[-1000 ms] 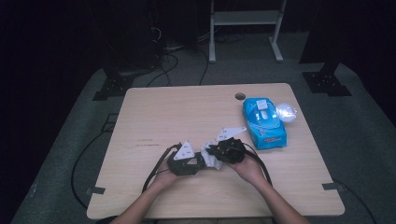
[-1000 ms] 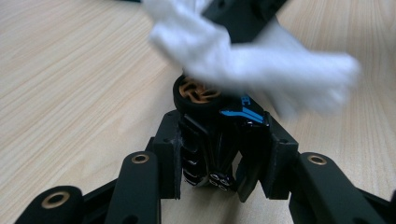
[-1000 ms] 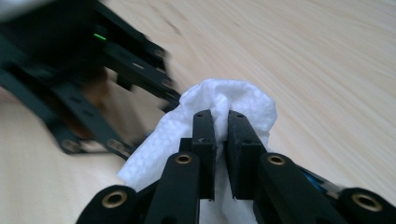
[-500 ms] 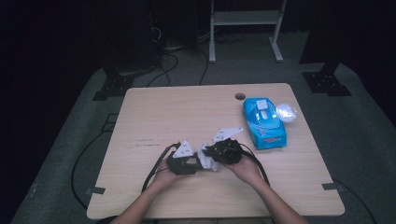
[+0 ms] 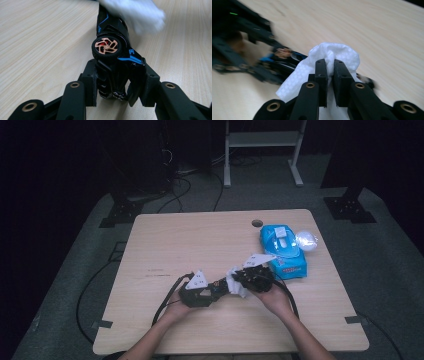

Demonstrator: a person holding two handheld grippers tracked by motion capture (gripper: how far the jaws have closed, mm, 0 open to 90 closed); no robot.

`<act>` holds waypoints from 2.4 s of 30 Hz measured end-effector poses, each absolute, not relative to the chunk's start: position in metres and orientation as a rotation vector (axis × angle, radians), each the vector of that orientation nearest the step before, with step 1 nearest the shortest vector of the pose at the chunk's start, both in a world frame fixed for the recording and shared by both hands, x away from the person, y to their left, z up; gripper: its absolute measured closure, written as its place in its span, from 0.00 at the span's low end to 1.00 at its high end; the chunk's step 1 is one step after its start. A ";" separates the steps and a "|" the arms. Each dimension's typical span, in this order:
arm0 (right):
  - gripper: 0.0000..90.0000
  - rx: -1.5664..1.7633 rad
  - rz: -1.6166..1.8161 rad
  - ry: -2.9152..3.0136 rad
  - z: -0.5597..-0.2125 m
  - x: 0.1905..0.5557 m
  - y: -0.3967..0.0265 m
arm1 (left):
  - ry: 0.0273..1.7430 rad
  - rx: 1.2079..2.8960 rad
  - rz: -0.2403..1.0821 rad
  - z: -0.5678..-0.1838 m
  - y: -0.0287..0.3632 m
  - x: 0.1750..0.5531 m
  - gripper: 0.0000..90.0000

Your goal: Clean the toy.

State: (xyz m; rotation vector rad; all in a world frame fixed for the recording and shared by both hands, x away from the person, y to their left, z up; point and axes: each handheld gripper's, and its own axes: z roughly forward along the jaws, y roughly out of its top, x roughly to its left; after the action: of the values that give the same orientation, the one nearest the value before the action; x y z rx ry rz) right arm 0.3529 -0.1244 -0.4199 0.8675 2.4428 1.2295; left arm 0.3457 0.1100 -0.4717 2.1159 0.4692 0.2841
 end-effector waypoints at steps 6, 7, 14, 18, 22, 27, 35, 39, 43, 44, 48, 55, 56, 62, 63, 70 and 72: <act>0.91 0.721 1.168 2.468 -0.420 0.340 -0.102 | 0.478 2.120 0.287 -0.472 0.111 0.345 0.64; 0.91 0.743 1.161 2.460 -0.420 0.343 -0.106 | 0.472 2.123 0.295 -0.472 0.110 0.345 0.64; 0.91 0.958 1.150 2.364 -0.418 0.363 -0.156 | 0.463 2.127 0.294 -0.472 0.111 0.345 0.64; 0.91 1.045 1.172 2.358 -0.422 0.367 -0.167 | 0.459 2.128 0.300 -0.472 0.110 0.345 0.64; 0.91 0.968 1.191 2.369 -0.420 0.362 -0.153 | 0.468 2.121 0.291 -0.473 0.111 0.347 0.63; 0.91 0.849 1.206 2.420 -0.421 0.355 -0.130 | 0.462 2.129 0.301 -0.472 0.110 0.345 0.63; 0.91 0.995 1.118 2.340 -0.421 0.369 -0.166 | 0.452 2.131 0.302 -0.472 0.111 0.346 0.63; 0.91 1.053 1.209 2.347 -0.422 0.372 -0.174 | 0.452 2.128 0.297 -0.473 0.110 0.346 0.63; 0.91 0.945 1.217 2.388 -0.419 0.371 -0.151 | 0.449 2.127 0.312 -0.473 0.109 0.346 0.63; 0.91 0.925 1.204 2.396 -0.418 0.372 -0.145 | 0.452 2.129 0.309 -0.473 0.109 0.346 0.63; 0.91 0.949 1.183 2.383 -0.418 0.384 -0.145 | 0.453 2.129 0.307 -0.473 0.110 0.347 0.63; 0.92 1.032 1.229 2.391 -0.419 0.381 -0.166 | 0.433 2.132 0.312 -0.474 0.108 0.346 0.64; 0.92 1.028 1.215 2.389 -0.418 0.380 -0.164 | 0.429 2.136 0.319 -0.473 0.107 0.346 0.64; 0.92 0.898 1.224 2.457 -0.416 0.368 -0.126 | 0.425 2.141 0.318 -0.473 0.106 0.345 0.64; 0.92 0.870 1.224 2.469 -0.417 0.366 -0.118 | 0.427 2.139 0.318 -0.473 0.107 0.345 0.64; 0.91 0.731 1.322 2.565 -0.420 0.349 -0.084 | 0.438 2.134 0.300 -0.473 0.108 0.345 0.64; 0.91 0.723 1.313 2.551 -0.420 0.350 -0.086 | 0.438 2.133 0.299 -0.474 0.108 0.345 0.64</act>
State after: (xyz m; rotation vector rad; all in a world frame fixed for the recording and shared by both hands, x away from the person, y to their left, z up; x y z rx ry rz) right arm 0.3503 -0.0859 -0.4197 0.7227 2.5509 1.3131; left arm 0.3455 0.1081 -0.4735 2.1327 0.4381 0.2990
